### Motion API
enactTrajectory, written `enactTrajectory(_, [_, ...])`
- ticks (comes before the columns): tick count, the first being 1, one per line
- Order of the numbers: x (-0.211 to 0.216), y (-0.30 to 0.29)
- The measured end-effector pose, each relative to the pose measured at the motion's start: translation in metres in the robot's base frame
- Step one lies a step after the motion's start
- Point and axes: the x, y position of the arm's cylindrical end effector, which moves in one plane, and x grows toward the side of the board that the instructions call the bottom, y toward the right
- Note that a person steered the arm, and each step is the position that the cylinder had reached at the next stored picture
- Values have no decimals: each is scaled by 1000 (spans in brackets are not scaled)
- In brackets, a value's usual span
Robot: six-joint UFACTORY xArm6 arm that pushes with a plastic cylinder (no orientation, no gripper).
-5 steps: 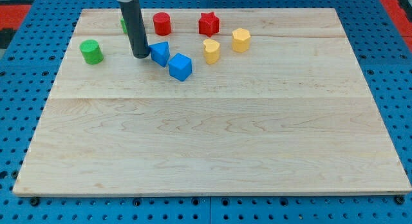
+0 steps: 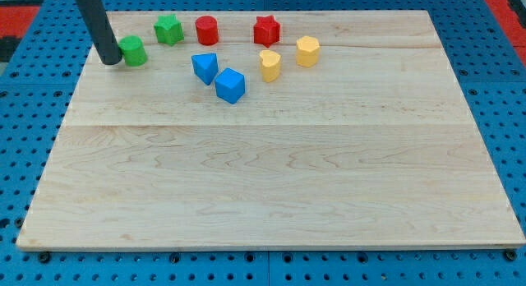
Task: Move the green circle to the left of the green star
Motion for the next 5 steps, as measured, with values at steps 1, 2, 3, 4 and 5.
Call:
enactTrajectory(1, [41, 23])
enactTrajectory(2, [27, 41])
enactTrajectory(3, [-5, 16])
enactTrajectory(4, [-21, 13])
enactTrajectory(5, [-30, 13])
